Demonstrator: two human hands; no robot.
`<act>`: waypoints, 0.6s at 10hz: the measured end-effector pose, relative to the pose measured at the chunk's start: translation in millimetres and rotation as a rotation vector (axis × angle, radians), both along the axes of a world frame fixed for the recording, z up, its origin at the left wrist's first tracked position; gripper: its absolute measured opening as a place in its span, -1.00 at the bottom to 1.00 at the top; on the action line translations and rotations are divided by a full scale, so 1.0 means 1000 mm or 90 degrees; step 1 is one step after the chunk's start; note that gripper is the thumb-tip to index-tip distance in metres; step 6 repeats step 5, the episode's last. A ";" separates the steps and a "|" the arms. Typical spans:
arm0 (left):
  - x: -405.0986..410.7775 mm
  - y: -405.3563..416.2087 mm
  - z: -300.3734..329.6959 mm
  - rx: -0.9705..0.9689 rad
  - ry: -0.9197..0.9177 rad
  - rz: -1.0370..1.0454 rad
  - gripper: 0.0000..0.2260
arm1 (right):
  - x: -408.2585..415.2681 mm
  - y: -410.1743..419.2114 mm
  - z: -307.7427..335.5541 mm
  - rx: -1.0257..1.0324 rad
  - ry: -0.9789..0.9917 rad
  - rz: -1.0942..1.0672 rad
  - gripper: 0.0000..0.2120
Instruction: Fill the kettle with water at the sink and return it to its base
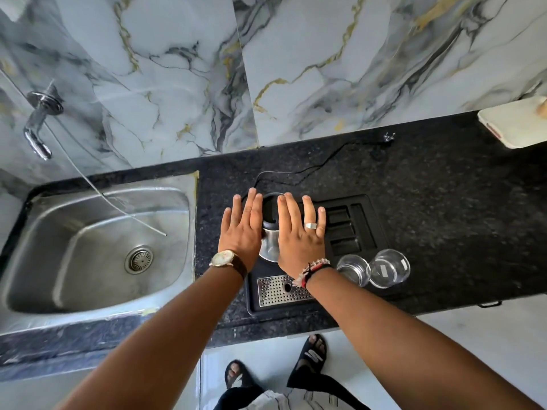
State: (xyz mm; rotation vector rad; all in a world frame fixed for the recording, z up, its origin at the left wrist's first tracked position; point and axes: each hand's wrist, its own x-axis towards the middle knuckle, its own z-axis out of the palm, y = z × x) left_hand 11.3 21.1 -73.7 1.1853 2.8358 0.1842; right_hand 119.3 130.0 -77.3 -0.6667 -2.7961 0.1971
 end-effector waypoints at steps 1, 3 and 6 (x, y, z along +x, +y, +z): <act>0.001 -0.001 0.006 -0.054 0.031 0.006 -0.28 | 0.003 -0.001 0.004 -0.019 -0.038 0.016 -0.19; 0.010 -0.006 0.039 -0.131 -0.008 -0.006 -0.17 | 0.012 0.005 0.037 -0.095 -0.166 0.060 0.00; 0.011 -0.036 0.100 -0.105 0.038 -0.063 -0.15 | 0.032 0.009 0.094 -0.035 -0.156 0.025 0.03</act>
